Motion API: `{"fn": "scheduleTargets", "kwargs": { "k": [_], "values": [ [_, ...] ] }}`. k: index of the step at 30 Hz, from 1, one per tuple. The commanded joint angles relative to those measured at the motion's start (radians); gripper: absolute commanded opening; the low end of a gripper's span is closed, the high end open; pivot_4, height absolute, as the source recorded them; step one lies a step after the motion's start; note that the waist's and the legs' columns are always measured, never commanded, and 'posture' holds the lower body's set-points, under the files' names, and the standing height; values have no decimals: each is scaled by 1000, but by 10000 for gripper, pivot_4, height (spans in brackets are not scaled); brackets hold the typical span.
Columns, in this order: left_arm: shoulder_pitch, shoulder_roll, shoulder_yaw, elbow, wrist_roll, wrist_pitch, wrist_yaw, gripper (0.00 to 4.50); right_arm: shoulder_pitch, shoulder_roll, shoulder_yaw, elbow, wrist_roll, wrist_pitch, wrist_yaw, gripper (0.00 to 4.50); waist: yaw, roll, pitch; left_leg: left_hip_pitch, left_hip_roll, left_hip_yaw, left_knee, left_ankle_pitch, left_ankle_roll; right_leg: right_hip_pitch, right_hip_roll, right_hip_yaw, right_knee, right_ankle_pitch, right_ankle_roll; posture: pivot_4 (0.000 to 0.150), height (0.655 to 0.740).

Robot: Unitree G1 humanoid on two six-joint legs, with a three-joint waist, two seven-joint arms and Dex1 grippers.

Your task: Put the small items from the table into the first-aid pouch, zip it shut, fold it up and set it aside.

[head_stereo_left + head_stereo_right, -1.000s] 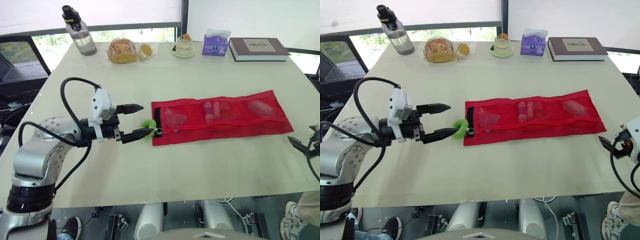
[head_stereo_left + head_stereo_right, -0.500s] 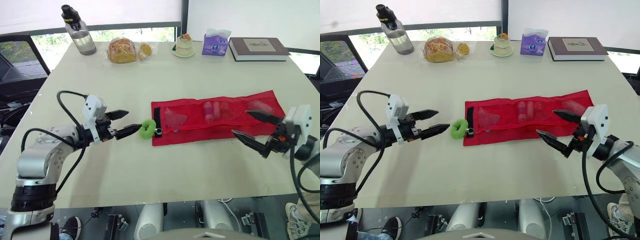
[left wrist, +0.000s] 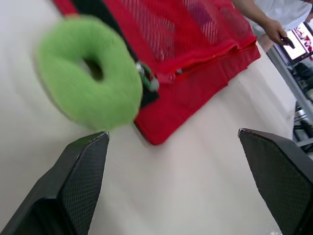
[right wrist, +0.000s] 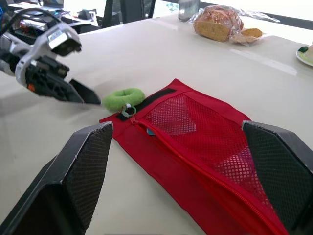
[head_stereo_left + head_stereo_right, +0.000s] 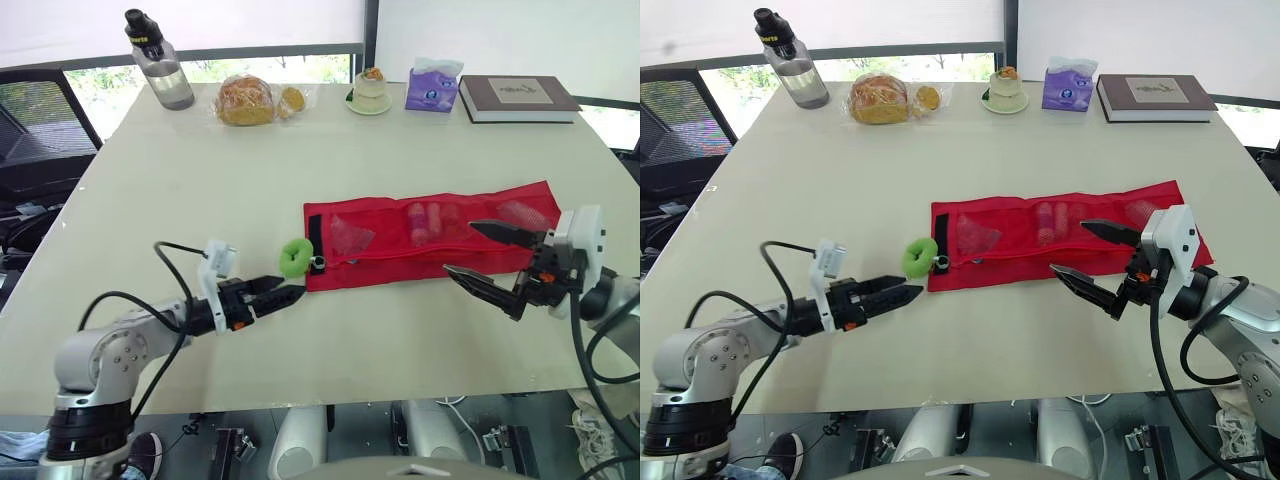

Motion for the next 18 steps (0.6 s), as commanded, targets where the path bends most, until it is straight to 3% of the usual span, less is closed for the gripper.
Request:
{"fn": "scheduleTargets", "kwargs": {
  "k": [1, 8, 18],
  "values": [
    [-29, -58, 28, -14, -108, 151, 124, 45000, -7, -18, -11, -56, 37, -8, 20, 44788, 1, 1, 0, 0, -1, 0, 0, 0, 0, 0, 0, 0, 0, 0, 0, 1500, 7400],
    [-97, -191, 102, 60, -186, 249, 304, 45000, 1, -25, -6, -65, 24, -19, 29, 44788, 8, 0, -1, 1, -2, 0, 1, 0, 0, 1, 0, 0, 0, 1, 1, 1500, 7400],
    [-146, -249, 88, 150, -176, 213, 346, 45000, 8, -14, 7, -78, 11, -30, 17, 44788, 23, 1, -2, 1, -3, 0, 2, 0, 0, 2, -1, 0, 0, -1, -3, 1500, 7400]
  ]
}}
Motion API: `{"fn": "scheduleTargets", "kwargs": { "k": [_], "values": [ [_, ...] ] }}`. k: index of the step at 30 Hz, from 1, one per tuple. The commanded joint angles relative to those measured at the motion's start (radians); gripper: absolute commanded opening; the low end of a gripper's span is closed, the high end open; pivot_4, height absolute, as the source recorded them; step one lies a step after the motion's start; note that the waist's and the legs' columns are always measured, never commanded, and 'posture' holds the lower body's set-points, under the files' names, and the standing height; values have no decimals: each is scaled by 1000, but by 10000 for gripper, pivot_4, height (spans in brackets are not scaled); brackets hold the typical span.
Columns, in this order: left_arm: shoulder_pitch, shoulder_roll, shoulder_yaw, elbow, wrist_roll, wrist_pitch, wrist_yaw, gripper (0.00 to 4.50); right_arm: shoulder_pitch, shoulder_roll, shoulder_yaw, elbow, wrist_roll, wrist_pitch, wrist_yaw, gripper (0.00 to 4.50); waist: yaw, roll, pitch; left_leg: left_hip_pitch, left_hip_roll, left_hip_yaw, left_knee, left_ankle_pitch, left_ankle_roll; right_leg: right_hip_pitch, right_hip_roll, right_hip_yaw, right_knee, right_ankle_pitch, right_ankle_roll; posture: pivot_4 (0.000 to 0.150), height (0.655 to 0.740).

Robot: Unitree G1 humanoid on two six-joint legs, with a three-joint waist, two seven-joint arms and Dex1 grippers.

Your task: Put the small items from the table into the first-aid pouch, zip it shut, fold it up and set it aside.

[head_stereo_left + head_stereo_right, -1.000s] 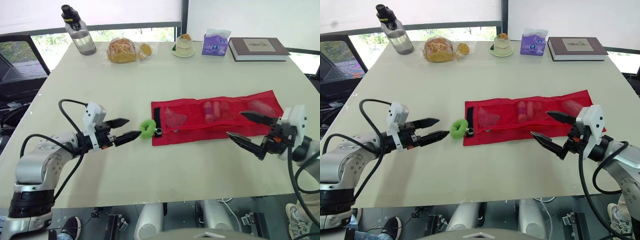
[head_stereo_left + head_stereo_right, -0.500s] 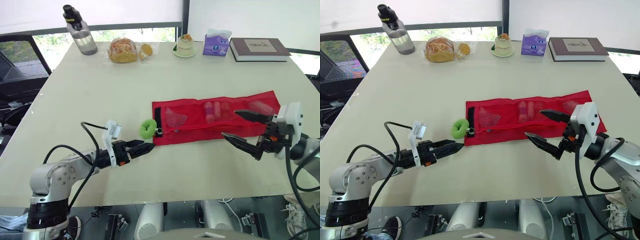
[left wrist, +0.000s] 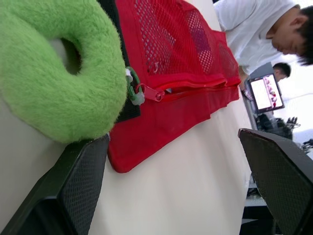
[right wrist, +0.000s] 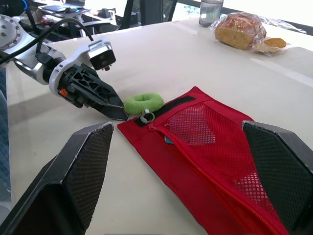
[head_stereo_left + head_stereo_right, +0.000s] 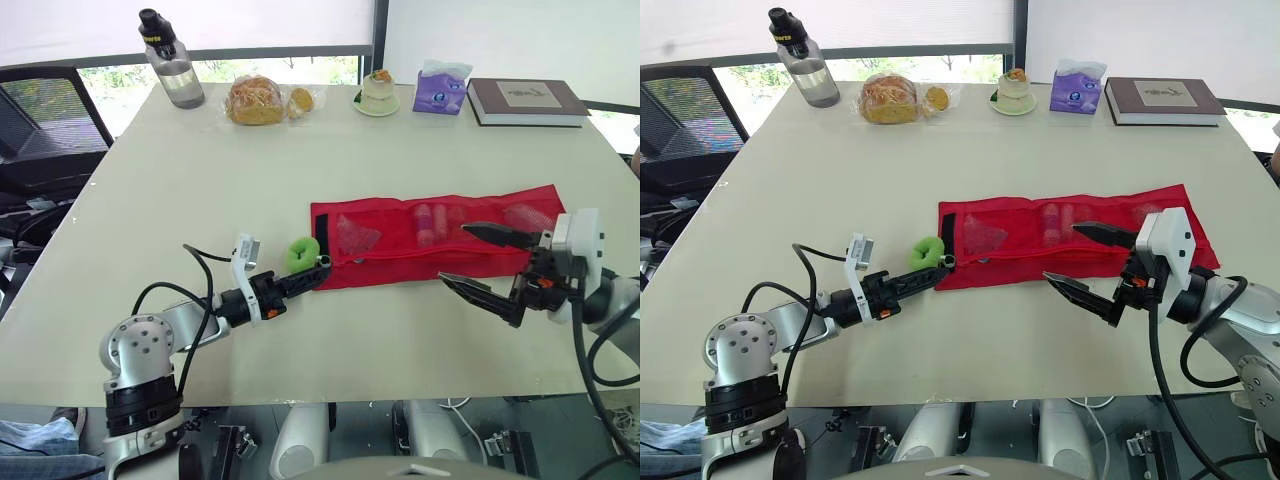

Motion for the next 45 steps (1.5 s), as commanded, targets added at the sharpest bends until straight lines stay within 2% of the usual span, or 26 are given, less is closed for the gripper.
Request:
{"fn": "scheduleTargets", "kwargs": {
  "k": [1, 14, 22, 32, 39, 45],
  "values": [
    [-8, -8, -16, 38, 10, 2, 23, 45000, 4, 1, -6, -39, 5, -22, -5, 44788, 0, 0, 0, 0, 0, 0, 0, 0, 0, 0, 0, 0, 0, 0, 0, 1500, 7400],
    [-84, -26, -2, 112, -67, 54, 56, 45000, 2, 12, 3, -78, 22, -15, -45, 44788, -1, 0, 0, 0, 0, 0, 0, 0, 0, 0, 0, 0, 0, 0, 0, 1500, 7400],
    [-83, 22, 48, 61, -162, 144, 138, 45000, 13, 22, 15, -91, 14, -25, -63, 44788, -4, 0, 0, 0, 0, 0, 0, 0, 0, 0, -1, 0, 0, 0, 0, 1500, 7400],
    [-81, 113, 74, 112, -418, 130, 371, 45000, 29, 54, 75, -101, -24, -53, -78, 44788, -2, 0, 0, -1, 1, -1, -1, 0, 0, -1, -1, 0, 0, 0, 0, 1500, 7400],
    [-80, 166, -60, 189, -645, 18, 617, 45000, 20, 67, 93, -101, -34, -55, -87, 44788, -2, 0, 0, -1, 2, -1, -1, 0, 0, -1, -3, 0, 0, 0, 0, 1500, 7400],
    [-80, 236, -203, 265, -808, -51, 669, 45000, 18, 73, 110, -118, -42, -53, -116, 44788, -2, 0, 0, 0, 2, -1, -1, 0, 0, -1, -3, 0, 0, 0, -1, 1500, 7400]
  ]
}}
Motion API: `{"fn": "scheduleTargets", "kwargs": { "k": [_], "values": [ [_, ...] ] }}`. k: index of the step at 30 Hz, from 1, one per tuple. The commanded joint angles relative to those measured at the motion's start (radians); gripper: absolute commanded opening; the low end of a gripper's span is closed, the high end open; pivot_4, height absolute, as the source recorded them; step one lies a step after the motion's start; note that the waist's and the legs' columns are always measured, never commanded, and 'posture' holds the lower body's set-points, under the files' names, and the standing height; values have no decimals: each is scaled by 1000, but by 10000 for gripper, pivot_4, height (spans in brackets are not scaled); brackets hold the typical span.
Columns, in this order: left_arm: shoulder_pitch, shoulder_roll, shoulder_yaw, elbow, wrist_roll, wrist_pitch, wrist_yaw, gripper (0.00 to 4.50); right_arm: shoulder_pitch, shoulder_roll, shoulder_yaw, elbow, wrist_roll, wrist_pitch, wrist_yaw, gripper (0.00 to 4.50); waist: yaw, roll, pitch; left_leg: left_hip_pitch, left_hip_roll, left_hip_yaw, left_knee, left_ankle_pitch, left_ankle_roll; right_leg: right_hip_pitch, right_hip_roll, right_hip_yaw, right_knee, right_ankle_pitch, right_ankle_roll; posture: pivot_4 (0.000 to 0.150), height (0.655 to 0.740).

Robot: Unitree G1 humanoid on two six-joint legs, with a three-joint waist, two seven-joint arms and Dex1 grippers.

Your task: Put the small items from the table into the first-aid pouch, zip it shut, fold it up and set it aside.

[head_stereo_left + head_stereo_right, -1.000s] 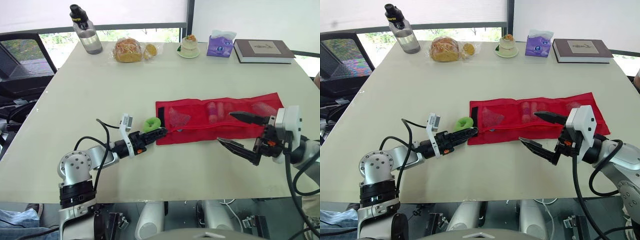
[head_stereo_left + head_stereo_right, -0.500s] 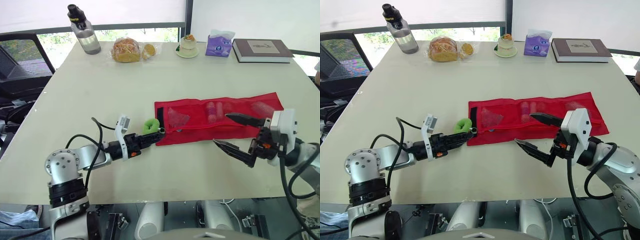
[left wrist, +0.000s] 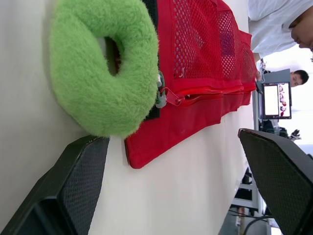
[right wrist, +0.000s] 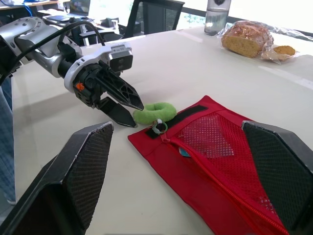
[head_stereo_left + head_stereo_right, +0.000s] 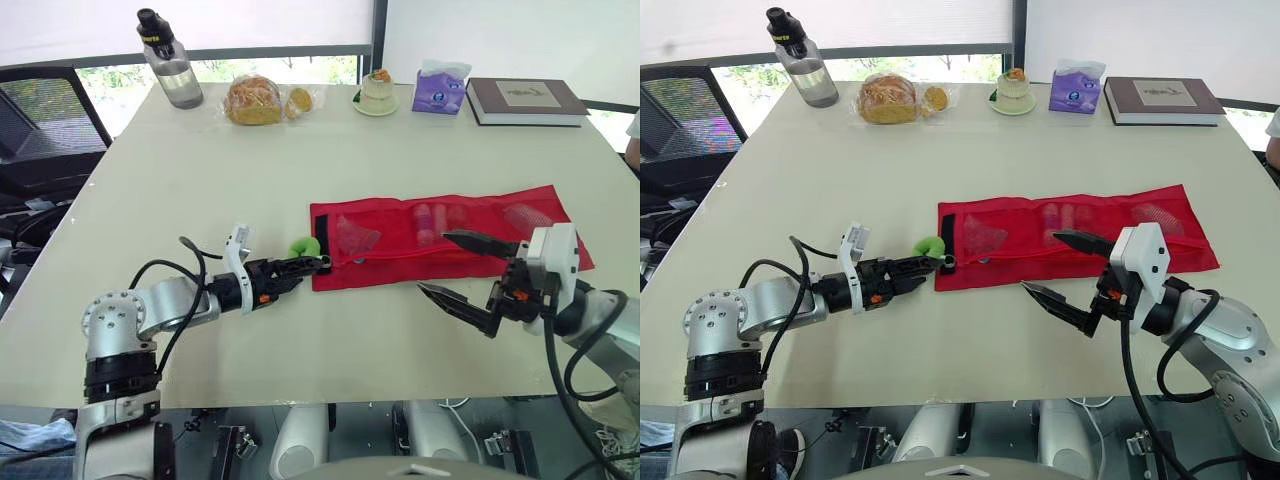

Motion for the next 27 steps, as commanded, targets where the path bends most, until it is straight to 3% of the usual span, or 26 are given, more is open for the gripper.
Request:
{"fn": "scheduleTargets", "kwargs": {
  "k": [1, 12, 15, 27],
  "values": [
    [-1, 15, -88, 42, -88, -28, 27, 45000, -10, 9, 7, -52, -1, -15, -21, 44788, 1, 0, 0, 0, 0, 0, 0, 0, 0, 0, 0, 0, 0, 0, 0, 1500, 7400],
    [-66, 16, -195, 126, -85, -43, -17, 45000, -29, -15, 13, -82, 82, 42, -41, 44788, 4, 0, 0, 0, -5, 0, 0, 0, 0, 1, -2, -1, 0, 0, 0, 1500, 7400],
    [-82, 20, -197, 100, 18, -33, -95, 45000, -41, -20, 14, -81, 90, 45, -44, 44788, 4, 0, 0, 0, -6, 0, 0, 0, 0, 1, -3, -1, 0, 0, 0, 1500, 7400],
    [-67, -49, -184, 51, -98, -146, -34, 45000, -82, -17, 27, -55, 84, 39, -37, 44788, 0, 0, 0, -1, -8, -1, 0, 0, 0, 0, -5, -2, -1, 0, 0, 1500, 7400]
  ]
}}
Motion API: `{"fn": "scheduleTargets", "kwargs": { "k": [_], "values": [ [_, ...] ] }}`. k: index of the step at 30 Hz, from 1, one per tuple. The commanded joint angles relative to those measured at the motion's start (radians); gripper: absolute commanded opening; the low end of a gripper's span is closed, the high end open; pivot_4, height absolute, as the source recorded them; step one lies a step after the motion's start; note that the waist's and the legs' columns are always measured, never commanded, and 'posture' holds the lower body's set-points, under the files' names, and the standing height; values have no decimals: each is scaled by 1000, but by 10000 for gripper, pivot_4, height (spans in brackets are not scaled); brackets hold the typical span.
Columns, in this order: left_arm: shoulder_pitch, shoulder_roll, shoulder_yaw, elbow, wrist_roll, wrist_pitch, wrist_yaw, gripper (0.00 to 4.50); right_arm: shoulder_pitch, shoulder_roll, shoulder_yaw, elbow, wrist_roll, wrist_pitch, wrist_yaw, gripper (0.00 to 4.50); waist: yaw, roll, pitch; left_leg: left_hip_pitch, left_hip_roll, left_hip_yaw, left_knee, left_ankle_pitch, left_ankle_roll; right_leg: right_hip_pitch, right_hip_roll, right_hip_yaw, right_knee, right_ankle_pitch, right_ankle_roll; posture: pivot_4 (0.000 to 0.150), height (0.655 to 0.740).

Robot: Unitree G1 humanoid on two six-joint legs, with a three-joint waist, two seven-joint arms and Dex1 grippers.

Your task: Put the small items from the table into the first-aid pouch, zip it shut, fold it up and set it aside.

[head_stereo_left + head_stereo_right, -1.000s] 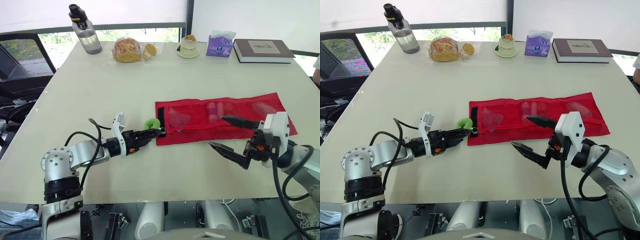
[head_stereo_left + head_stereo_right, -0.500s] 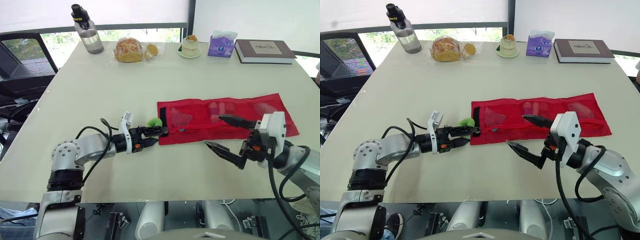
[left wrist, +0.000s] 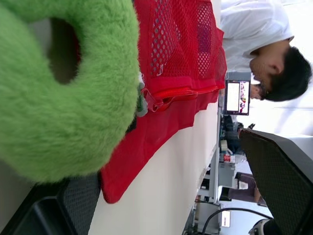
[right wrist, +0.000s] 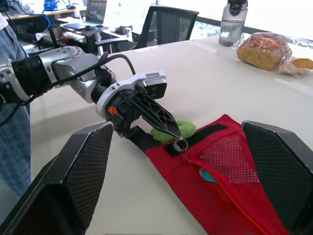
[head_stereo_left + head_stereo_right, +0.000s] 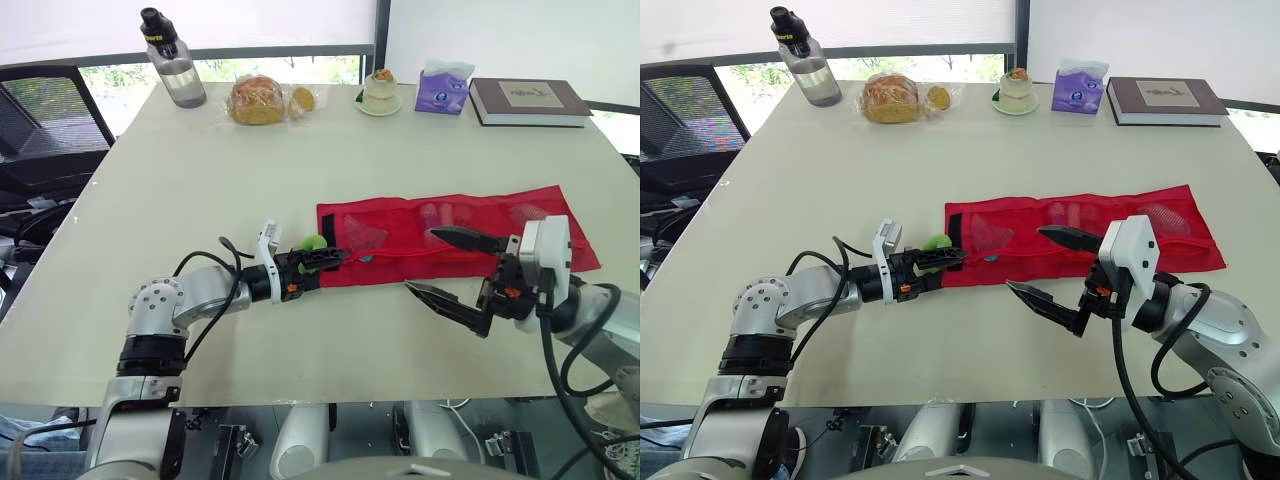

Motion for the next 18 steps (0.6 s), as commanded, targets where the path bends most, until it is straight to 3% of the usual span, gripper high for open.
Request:
{"fn": "scheduleTargets", "kwargs": {
  "k": [1, 3, 7, 12, 13, 18],
  "values": [
    [12, 0, -6, -53, -37, -18, 11, 45000, -15, -4, -3, -17, 8, -10, 4, 44788, 0, 0, 0, 0, 0, 0, 0, 0, 0, 0, 0, 0, 0, 0, 0, 1500, 7400],
    [22, 3, -8, -71, -33, -24, 10, 45000, -17, -3, -2, -14, 4, -12, 6, 44788, 0, 0, 0, 0, 0, 0, 0, 0, 0, 0, 0, 0, 0, 0, 0, 1500, 7400],
    [50, 16, -7, -108, -21, -32, -13, 29090, -15, -1, 0, -12, -1, -15, 6, 45000, -1, 0, 0, 0, 0, 0, 0, 0, 0, 0, 0, 0, 0, 0, 0, 1500, 7400],
    [79, 27, -7, -130, -3, -40, -30, 4668, -10, 4, 6, -11, -13, -21, 5, 45000, 0, 0, 0, 0, 0, 0, -1, 0, 0, -1, 0, 0, 0, 0, 0, 1500, 7400],
    [81, 25, -7, -130, -3, -45, -28, 1515, -10, 5, 6, -10, -14, -22, 6, 45000, -1, 0, 0, 0, 0, 0, 0, 0, 0, -1, 0, 0, 0, 0, 0, 1500, 7400],
    [80, 18, -2, -122, -10, -69, -25, 580, -10, 10, 10, -2, -25, -24, 13, 45000, -1, 0, 0, 0, 0, 0, -1, 0, 0, -1, 0, 0, 0, 0, 0, 1500, 7400]
  ]
}}
